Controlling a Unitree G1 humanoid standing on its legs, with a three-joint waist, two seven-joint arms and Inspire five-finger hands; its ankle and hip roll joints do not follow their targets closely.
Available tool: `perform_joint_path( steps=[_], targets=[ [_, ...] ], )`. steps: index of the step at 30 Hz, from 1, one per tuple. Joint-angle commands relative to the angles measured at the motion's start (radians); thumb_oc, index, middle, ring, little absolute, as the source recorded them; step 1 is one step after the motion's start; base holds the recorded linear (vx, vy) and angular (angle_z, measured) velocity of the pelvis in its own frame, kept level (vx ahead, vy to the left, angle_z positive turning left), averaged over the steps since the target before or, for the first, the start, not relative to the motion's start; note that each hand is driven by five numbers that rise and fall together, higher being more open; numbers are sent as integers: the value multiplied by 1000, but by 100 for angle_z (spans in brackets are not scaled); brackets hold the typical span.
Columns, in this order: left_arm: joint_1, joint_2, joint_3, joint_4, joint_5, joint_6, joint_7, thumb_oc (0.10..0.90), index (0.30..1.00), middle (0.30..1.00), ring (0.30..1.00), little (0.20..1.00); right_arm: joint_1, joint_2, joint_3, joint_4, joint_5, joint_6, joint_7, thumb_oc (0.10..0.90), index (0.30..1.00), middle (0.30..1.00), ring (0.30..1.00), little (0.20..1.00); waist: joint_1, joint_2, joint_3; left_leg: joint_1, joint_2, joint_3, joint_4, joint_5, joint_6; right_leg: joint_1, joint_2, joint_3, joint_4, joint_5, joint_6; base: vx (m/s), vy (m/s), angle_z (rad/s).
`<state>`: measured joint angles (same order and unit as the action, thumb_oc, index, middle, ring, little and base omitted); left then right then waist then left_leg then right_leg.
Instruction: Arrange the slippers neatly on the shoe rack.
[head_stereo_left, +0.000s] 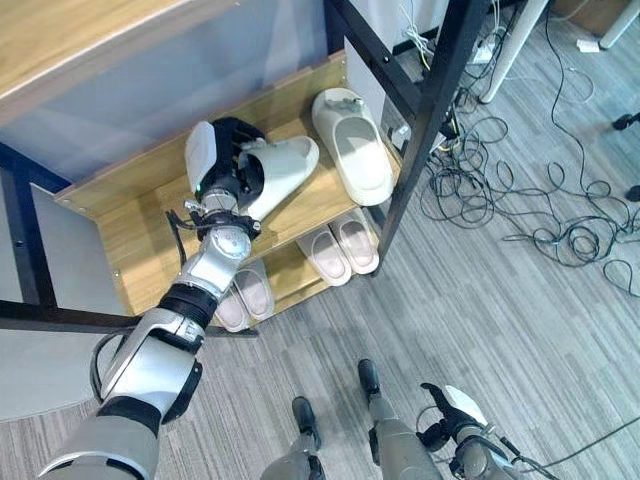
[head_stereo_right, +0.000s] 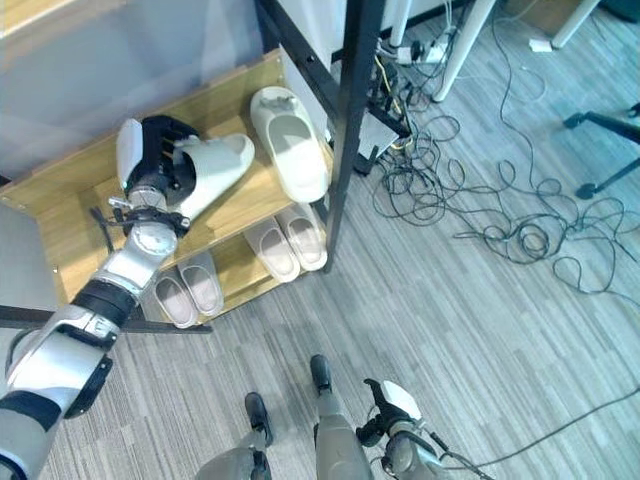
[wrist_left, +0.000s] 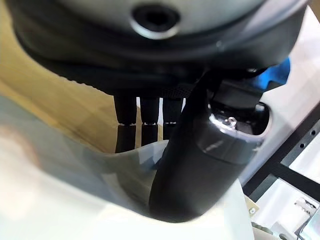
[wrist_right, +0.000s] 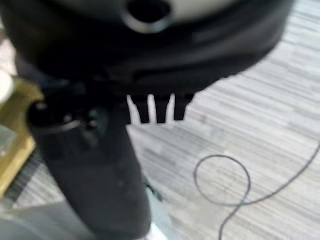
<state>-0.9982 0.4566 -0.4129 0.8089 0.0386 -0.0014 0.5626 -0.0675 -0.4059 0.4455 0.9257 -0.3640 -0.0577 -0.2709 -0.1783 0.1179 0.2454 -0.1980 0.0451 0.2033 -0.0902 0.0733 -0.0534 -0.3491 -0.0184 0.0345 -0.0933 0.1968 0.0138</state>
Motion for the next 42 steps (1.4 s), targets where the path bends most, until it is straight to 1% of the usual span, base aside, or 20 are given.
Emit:
perform_joint_path(
  steps=[1,8,18,22,30,38,42],
  targets=[
    [-185,60,-17,63,22,-45,63,800,900,900,900,900,29,-52,9,-27,42,-25,-35,800,900,900,900,900,-17,-5,-49,20,-8,-42,3,-68,-14,24,-51,-13,64,-158,92,23,-9,-7],
    [-186,66,-40,33,53,-48,51,800,900,900,900,900,36,-42,8,-8,48,-35,-37,800,900,900,900,900,-14,-2,-55,28,-7,-56,3,-72,-16,41,-46,-22,55,-166,89,20,-16,-1],
    [-131,94,-51,-38,122,-51,20,800,900,900,900,900,50,-34,-2,-2,50,-52,-38,800,900,900,900,900,4,-9,-67,38,-7,-82,3,-75,-22,72,-40,-54,44,-177,83,13,-32,8],
    [-99,96,-36,-78,110,-62,5,800,900,900,900,900,49,-32,-3,0,49,-49,-37,800,900,900,900,900,13,-11,-67,39,-7,-92,3,-72,-23,81,-37,-64,41,-181,81,-11,-22,11],
    [-5,88,0,-186,105,-77,-24,800,900,900,900,900,49,-23,-10,11,49,-42,-31,800,900,900,900,900,33,-24,-59,40,-3,-108,3,-66,-24,96,-36,-82,38,-185,78,-28,-20,7],
    [40,79,30,-248,88,-88,-27,800,900,900,900,900,39,-22,-15,16,45,-33,-36,800,900,900,900,900,43,-27,-49,29,-5,-117,3,-60,-24,92,-37,-94,39,-180,77,-41,-3,10],
    [84,74,58,-293,54,-103,-38,800,900,900,900,900,42,-23,-21,15,41,-29,-35,800,900,900,900,900,50,-28,-50,27,-5,-117,3,-58,-24,92,-38,-98,40,-178,76,-5,0,1]
  ],
)
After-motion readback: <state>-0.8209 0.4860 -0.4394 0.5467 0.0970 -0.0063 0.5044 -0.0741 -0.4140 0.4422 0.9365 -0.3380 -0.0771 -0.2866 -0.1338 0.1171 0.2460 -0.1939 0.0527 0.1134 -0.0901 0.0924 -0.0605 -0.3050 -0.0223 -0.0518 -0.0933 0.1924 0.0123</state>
